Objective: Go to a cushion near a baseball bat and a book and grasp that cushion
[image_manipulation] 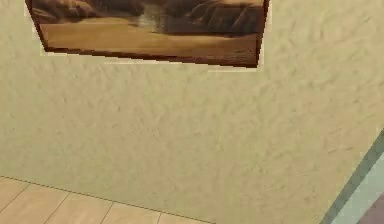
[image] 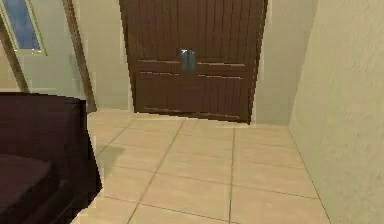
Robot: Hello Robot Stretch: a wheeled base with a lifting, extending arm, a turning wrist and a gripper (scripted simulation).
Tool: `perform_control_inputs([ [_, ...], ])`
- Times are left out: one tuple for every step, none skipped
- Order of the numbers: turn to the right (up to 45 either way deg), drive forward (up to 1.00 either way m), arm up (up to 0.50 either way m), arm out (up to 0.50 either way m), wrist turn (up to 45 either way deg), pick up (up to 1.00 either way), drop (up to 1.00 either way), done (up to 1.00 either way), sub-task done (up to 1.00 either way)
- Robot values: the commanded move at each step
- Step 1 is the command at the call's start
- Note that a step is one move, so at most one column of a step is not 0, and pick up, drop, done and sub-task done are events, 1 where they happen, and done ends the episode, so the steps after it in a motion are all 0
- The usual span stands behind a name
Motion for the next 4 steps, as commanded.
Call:
perform_control_inputs([
  [0.0,1.00,0.00,0.00,0.0,0.00,0.00,0.00,0.00],
  [6.0,0.00,0.00,0.00,0.0,0.00,0.00,0.00,0.00],
  [0.0,0.60,0.00,0.00,0.0,0.00,0.00,0.00,0.00],
  [-45.0,0.00,0.00,0.00,0.0,0.00,0.00,0.00,0.00],
])
